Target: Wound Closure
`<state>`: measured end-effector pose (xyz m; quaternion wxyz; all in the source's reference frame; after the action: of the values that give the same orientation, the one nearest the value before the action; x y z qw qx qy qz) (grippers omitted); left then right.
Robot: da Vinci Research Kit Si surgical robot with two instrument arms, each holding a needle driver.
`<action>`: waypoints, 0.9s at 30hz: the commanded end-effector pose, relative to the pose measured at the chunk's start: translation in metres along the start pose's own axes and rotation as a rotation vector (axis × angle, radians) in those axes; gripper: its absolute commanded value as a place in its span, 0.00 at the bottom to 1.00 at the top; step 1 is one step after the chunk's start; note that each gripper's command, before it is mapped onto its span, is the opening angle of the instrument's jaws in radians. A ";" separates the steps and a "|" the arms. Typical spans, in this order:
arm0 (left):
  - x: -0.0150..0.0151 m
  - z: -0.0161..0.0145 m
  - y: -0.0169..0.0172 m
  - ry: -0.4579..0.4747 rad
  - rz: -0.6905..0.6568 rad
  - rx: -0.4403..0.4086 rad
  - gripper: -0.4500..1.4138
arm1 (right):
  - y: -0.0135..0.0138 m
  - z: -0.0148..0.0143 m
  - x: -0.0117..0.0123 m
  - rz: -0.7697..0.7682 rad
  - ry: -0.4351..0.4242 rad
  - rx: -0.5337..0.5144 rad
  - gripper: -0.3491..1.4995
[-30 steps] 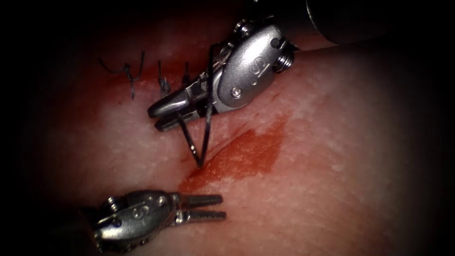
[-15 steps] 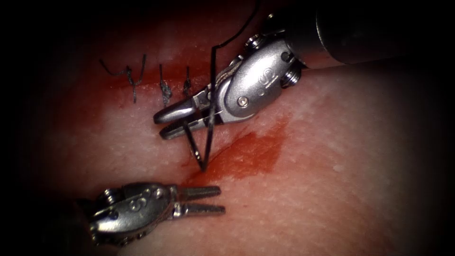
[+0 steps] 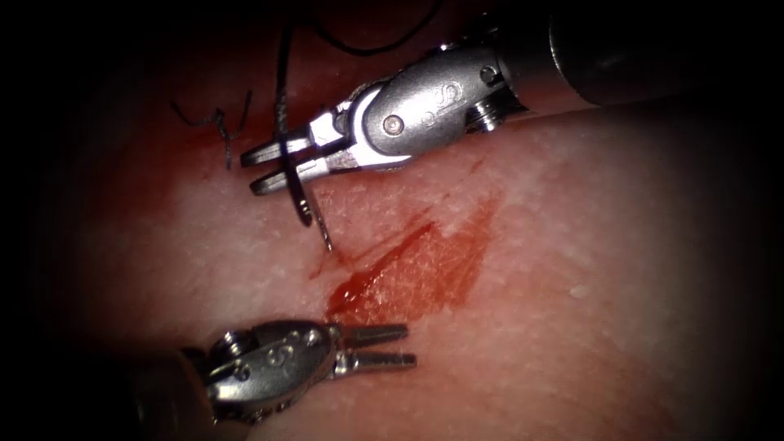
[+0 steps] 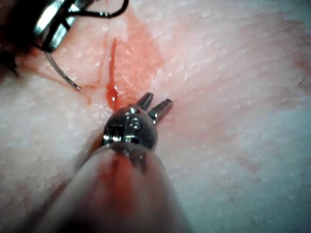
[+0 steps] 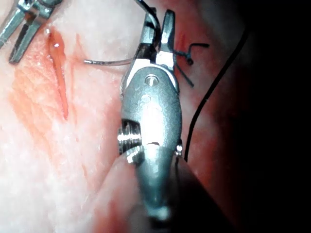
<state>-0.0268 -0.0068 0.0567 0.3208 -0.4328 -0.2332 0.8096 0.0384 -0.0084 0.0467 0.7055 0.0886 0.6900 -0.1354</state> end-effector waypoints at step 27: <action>-0.0050 -0.0016 -0.0009 -0.091 -0.016 0.003 0.41 | -0.0007 0.0029 -0.0028 0.491 -0.137 0.181 0.00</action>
<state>-0.0224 -0.0090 0.0586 0.3178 -0.3923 -0.2481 0.8268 0.0399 -0.0097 0.0494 0.7529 0.3106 0.5798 -0.0213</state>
